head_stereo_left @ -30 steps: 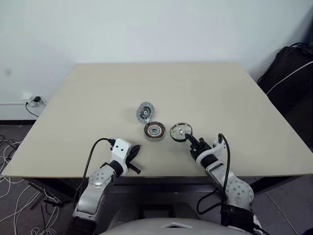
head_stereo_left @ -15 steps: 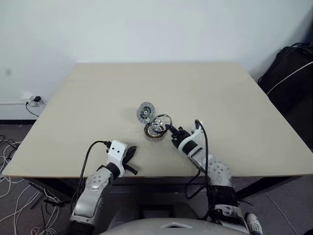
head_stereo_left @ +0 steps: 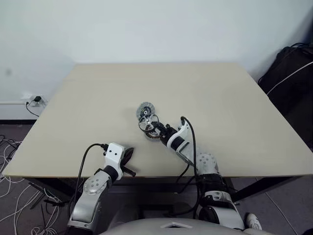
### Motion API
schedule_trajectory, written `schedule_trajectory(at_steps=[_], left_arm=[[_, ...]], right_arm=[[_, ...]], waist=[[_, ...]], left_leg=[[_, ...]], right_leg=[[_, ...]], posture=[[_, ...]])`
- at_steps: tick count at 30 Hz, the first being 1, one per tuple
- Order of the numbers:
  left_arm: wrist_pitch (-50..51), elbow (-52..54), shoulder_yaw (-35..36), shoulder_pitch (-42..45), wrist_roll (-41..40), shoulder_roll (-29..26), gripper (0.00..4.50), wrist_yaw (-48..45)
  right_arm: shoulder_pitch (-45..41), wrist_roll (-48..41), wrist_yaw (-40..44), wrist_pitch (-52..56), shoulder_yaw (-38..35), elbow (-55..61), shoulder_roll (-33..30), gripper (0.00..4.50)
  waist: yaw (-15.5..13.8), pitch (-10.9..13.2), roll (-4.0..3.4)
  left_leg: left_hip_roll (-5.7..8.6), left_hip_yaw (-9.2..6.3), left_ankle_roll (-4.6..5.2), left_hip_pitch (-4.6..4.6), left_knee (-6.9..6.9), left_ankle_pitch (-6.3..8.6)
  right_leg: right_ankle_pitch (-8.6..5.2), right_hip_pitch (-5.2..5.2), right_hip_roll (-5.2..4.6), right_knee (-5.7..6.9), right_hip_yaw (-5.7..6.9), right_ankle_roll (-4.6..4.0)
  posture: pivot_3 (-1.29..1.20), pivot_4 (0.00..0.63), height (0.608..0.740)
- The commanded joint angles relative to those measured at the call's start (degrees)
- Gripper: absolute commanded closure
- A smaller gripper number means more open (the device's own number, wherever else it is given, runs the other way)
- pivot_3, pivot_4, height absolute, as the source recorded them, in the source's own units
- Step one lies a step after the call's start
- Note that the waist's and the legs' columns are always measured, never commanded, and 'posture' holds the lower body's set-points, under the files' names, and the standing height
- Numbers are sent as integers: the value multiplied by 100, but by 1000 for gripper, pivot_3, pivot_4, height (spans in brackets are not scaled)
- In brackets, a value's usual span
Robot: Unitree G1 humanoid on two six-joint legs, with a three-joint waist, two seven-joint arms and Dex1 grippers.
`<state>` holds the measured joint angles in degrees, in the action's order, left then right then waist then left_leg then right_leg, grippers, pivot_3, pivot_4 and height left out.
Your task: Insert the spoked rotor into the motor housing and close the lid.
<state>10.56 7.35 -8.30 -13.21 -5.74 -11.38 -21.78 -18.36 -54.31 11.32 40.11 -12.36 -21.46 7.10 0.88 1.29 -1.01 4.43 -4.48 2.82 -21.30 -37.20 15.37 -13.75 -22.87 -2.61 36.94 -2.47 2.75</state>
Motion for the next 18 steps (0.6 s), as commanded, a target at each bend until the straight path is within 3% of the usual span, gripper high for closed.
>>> schedule_trajectory(at_steps=[1, 18], left_arm=[[-96, 340, 44, -5, -56, 19, 4500, 28], [-93, 255, -14, 66, -63, 32, 4500, -4]], right_arm=[[-12, -24, 80, -19, -69, 113, 313, 4107], [142, 170, 38, 45, -326, 15, 284, 4107]], waist=[[8, 0, -1], [33, -2, -3]], left_leg=[[0, 0, 0, 0, 0, 0], [0, 0, 0, 0, 0, 0]], right_leg=[[0, 0, 0, 0, 0, 0], [0, 0, 0, 1, 0, 0]], posture=[[0, 0, 740], [0, 0, 740]])
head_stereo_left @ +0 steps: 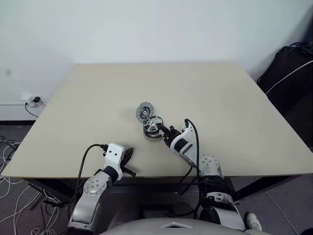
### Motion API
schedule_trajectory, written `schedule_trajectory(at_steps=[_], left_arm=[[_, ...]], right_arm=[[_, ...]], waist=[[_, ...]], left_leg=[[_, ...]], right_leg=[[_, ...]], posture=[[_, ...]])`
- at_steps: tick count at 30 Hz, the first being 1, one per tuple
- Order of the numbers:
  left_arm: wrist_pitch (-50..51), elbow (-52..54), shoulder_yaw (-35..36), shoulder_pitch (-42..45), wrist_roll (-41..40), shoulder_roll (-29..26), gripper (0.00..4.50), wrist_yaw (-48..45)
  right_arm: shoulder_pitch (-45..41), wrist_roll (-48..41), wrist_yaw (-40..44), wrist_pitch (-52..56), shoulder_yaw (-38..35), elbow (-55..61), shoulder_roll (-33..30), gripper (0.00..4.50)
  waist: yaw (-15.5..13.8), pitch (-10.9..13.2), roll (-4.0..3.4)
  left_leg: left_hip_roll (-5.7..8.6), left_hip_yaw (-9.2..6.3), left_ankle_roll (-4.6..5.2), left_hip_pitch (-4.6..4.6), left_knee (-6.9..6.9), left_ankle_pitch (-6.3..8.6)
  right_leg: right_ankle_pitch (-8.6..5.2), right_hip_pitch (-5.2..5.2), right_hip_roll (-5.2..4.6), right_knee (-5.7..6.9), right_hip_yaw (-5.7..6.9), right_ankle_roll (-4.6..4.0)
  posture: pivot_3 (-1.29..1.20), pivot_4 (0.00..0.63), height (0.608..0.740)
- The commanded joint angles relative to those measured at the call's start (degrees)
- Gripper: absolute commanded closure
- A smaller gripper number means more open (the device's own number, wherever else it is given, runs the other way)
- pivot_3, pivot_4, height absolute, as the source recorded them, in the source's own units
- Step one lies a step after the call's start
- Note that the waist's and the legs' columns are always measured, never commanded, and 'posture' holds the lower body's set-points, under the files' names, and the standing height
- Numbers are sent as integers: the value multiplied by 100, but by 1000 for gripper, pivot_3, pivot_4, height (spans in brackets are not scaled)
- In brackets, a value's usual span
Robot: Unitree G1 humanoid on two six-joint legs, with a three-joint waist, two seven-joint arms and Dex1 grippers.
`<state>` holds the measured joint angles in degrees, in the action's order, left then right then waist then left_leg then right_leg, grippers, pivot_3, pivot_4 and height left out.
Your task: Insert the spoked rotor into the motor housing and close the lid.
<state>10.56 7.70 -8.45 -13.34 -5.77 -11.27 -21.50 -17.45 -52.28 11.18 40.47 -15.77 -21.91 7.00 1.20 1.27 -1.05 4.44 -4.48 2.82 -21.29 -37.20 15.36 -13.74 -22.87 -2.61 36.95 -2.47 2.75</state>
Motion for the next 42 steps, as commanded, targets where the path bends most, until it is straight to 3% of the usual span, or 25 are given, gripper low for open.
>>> schedule_trajectory(at_steps=[1, 15, 21, 42], left_arm=[[-94, 219, 4, 77, -63, 20, 4500, -34], [-86, 188, 3, 66, -52, 38, 4500, -14], [-80, 188, -10, 76, -51, 41, 4500, -22], [-98, 102, -42, 166, -51, 77, 4500, -98]], right_arm=[[53, -15, 52, 25, 6, 33, 295, 4107], [66, 58, 39, 220, 16, -12, 333, 4107], [92, 136, 62, 160, 16, 129, 319, 2195], [1201, 281, -361, 127, 199, 2340, -178, 2195]], waist=[[2, 0, 0], [12, -8, -10], [14, -19, -13], [-2, -21, -15]], left_leg=[[0, 0, 0, 0, 0, 0], [0, 0, 0, 5, 0, 0], [0, 0, 0, 14, 0, 0], [-1, 0, 1, 26, -1, 0]], right_leg=[[0, 0, 0, 0, 0, 0], [0, 4, 0, 2, 0, -1], [0, 14, 0, 1, 0, -1], [-1, 29, -1, -2, -1, 1]], posture=[[0, 0, 740], [0, 0, 740], [0, 0, 740], [0, 0, 740]])
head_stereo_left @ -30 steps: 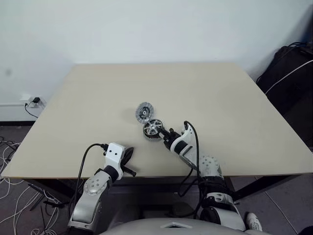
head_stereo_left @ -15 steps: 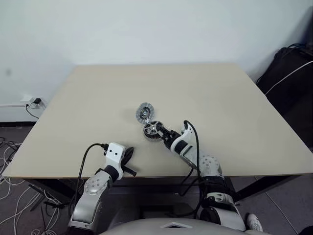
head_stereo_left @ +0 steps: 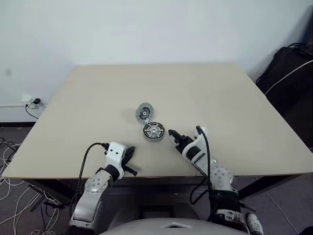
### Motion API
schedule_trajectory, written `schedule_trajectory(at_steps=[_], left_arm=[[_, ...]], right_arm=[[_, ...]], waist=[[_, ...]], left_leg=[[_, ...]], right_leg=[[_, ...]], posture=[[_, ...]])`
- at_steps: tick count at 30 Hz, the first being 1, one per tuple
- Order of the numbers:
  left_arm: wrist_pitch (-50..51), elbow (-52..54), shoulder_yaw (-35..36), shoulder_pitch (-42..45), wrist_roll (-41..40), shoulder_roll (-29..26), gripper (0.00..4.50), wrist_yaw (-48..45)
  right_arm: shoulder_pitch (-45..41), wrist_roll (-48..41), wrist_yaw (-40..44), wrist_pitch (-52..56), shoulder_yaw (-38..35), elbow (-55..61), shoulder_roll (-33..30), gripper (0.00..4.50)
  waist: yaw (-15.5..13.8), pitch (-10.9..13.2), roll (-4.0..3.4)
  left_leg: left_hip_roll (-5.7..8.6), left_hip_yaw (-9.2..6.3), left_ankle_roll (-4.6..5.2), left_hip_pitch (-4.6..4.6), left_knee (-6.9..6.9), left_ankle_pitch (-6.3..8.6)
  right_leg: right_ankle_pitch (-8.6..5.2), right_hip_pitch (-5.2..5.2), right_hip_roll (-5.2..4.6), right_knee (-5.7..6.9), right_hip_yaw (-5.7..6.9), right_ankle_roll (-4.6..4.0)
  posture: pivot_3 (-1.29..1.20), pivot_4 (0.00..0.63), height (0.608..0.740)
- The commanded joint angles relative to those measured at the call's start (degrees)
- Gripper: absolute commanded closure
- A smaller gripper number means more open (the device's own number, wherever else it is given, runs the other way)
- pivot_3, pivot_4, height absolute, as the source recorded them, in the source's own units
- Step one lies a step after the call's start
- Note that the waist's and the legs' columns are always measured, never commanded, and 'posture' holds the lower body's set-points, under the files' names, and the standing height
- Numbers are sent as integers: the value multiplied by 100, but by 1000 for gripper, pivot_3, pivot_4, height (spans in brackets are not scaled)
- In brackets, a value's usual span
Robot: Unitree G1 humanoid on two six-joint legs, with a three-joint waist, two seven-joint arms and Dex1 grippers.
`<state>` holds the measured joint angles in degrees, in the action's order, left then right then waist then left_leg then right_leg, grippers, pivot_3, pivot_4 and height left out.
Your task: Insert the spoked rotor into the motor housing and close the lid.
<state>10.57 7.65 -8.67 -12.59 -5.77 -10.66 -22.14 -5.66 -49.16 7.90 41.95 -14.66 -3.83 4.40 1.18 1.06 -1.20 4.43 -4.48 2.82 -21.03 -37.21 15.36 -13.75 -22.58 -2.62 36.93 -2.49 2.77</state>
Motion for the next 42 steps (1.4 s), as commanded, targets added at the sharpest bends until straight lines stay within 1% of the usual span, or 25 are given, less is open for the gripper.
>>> schedule_trajectory(at_steps=[1, 5, 7, 10, 12, 15, 18, 23, 24, 25, 34, 39, 42], left_arm=[[-102, 98, -22, 99, -50, 19, 4500, -43], [-106, 65, -30, 134, -41, 25, 4500, -78], [-111, 39, -35, 162, -39, 27, 4500, -86], [-117, 0, -46, 197, -37, 25, 4500, -95], [-117, -23, -56, 217, -28, 31, 4500, -95], [-116, -41, -67, 235, -25, 36, 4500, -97], [-114, -60, -85, 237, -13, 33, 4500, -93], [-119, -68, -94, 221, -2, 34, 4500, -74], [-121, -71, -93, 220, 0, 37, 4500, -68], [-127, -68, -92, 211, 3, 40, 4500, -59], [-160, -38, -75, 157, 6, 72, 4500, 19], [-166, 8, -52, 117, -7, 68, 4500, 48], [-170, 21, -50, 88, -10, 66, 4500, 74]], right_arm=[[92, 78, -41, -84, 151, 678, 23, 2195], [325, 734, -72, -343, 572, 1172, -192, 2195], [437, 1314, -77, -513, 994, 1403, -438, 2195], [483, 2485, -169, -856, 1800, 1458, -953, 2802], [427, 3331, -244, -1094, 2428, 1353, -1319, 3435], [283, 3992, -327, -1236, 2901, 1159, -1472, 4407], [-88, 4511, -291, -1386, 3279, 831, -1451, 4460], [-654, 4853, -170, -1482, 3412, 227, -1230, 4460], [-740, 4894, -151, -1500, 3414, 127, -1190, 4460], [-863, 4936, -143, -1516, 3409, -8, -1126, 4460], [-1796, 5093, -194, -1868, 3167, -1279, -614, 4460], [-2148, 5159, -232, -2066, 3024, -1867, -420, 4460], [-2247, 5122, -81, -2050, 2993, -2296, -338, 4460]], waist=[[0, 1, 1], [-12, 1, 2], [-24, 1, 3], [-30, 3, 6], [-46, 3, 10], [-57, 8, 20], [-51, 18, 35], [-62, 23, 49], [-63, 22, 50], [-62, 22, 50], [-47, 22, 49], [-41, 21, 47], [-39, 20, 46]], left_leg=[[0, 0, 0, 0, 0, 0], [0, 0, 0, -1, 0, 0], [0, 0, 0, -1, -1, 0], [0, 2, 0, 0, -3, 0], [0, 2, -1, 0, -4, 0], [-1, 2, -2, 1, -6, -1], [-1, 2, -4, 1, -7, -2], [0, 2, -3, 3, -14, -2], [0, 2, -3, 3, -14, -2], [0, 1, -3, 4, -14, -2], [0, 2, -6, 8, -10, -4], [0, 2, -9, 11, -7, -5], [0, 2, -10, 12, -5, -5]], right_leg=[[0, 0, 0, 0, 0, 0], [-7, 0, 0, -2, 0, 12], [-11, 1, 0, -2, 1, 19], [-17, 1, 0, -2, 1, 30], [-17, 2, 0, -2, 2, 30], [-17, 2, 1, -1, 2, 29], [-17, 2, 2, -1, 1, 30], [-10, 8, 3, -2, 4, 28], [2, 8, 3, -2, 4, 8], [4, 8, 4, -1, 5, 5], [5, 5, 8, 4, 5, 2], [7, 5, 9, 6, 6, -2], [7, 4, 10, 6, 6, -2]], posture=[[0, 0, 740], [0, 0, 740], [0, 0, 740], [0, 0, 740], [0, 0, 740], [0, 0, 740], [0, 0, 740], [0, 0, 740], [0, 0, 740], [0, 0, 740], [0, 0, 740], [0, 0, 740], [0, 0, 740]])
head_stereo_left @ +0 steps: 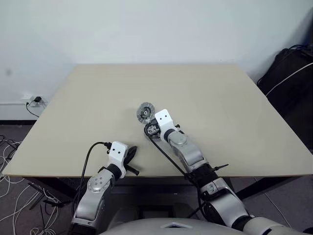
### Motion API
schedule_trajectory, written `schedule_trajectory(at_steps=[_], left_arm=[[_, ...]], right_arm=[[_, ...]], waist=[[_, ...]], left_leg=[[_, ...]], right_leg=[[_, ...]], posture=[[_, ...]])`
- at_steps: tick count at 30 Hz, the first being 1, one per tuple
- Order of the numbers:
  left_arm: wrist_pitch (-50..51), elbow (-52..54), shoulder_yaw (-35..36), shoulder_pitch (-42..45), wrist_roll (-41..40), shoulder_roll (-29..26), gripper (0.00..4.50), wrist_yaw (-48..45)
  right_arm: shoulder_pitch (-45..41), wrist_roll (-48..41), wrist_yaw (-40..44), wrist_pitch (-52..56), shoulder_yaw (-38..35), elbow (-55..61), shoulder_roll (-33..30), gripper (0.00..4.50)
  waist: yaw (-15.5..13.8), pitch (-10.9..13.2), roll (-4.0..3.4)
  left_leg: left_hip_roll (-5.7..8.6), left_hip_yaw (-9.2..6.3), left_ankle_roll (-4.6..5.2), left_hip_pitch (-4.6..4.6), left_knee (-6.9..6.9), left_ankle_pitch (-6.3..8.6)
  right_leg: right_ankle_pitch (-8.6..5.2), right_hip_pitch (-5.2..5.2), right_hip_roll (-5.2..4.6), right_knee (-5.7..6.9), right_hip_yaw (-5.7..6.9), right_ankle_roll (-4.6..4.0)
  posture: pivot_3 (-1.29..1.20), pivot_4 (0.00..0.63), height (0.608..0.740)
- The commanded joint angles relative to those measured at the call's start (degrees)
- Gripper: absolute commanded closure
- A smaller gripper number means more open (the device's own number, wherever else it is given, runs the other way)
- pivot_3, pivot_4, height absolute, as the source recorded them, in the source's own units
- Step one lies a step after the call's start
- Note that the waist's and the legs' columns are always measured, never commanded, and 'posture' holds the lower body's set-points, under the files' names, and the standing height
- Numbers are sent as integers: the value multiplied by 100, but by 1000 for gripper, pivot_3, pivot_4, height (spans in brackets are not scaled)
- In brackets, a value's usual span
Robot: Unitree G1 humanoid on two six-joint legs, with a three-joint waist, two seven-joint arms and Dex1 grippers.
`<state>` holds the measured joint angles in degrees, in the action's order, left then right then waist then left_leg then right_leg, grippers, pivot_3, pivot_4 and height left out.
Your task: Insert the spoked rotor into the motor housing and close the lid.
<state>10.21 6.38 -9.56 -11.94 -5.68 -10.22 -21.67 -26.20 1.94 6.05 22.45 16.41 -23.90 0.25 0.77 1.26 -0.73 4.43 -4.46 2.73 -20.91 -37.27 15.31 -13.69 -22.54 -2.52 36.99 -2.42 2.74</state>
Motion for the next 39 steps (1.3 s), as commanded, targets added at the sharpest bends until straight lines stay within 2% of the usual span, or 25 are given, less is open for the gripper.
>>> schedule_trajectory(at_steps=[1, 6, 11, 19, 22, 28, 39], left_arm=[[-135, 151, 39, 17, -21, 23, 4500, 35], [-136, 161, 40, -5, -30, 40, 4500, 74], [-166, 112, 27, -6, -26, 62, 4500, 79], [-154, 71, 9, 33, -24, 90, 4500, 36], [-160, 34, -10, 61, -19, 109, 4500, 24], [-203, -77, -32, 151, -13, 150, 4500, 14], [-334, -202, -18, 185, 2, 230, 4500, 59]], right_arm=[[-207, 12, 144, -88, -117, -423, 100, 4460], [-221, 19, 327, 361, -139, -863, 187, 4460], [-217, 7, 549, 389, -165, -430, 120, 4460], [-149, 556, 2088, 626, 902, 1177, -1093, 4460], [-229, 658, 2524, 822, 1100, 1561, -1433, 3864], [-486, 766, 3431, 921, 1474, 2013, -1919, 1938], [-1132, 1059, 4173, 705, 1926, 1121, -1954, 1938]], waist=[[1, 0, -1], [41, -19, -7], [58, -50, -16], [45, -44, -18], [41, -43, -16], [12, -31, 2], [-22, -19, 20]], left_leg=[[0, 0, 0, 1, 1, 0], [0, 0, -2, 13, 2, 0], [0, 0, -2, 22, 4, 0], [2, 0, 0, 14, 3, 0], [0, 0, 0, 14, 3, 0], [-1, 0, 0, 13, -1, 0], [0, -1, 0, 9, 0, 1]], right_leg=[[0, 0, 0, 0, 0, 0], [0, 9, 0, 1, 0, -3], [-1, 16, 0, 4, 0, -4], [-1, 10, -3, 0, 4, -4], [-1, 10, -3, 0, 6, -3], [-2, 13, -5, -2, 11, -2], [0, 10, -7, -5, 12, -3]], posture=[[0, 0, 740], [0, 0, 740], [0, 0, 740], [0, 0, 740], [0, 0, 740], [0, 0, 740], [0, 0, 740]])
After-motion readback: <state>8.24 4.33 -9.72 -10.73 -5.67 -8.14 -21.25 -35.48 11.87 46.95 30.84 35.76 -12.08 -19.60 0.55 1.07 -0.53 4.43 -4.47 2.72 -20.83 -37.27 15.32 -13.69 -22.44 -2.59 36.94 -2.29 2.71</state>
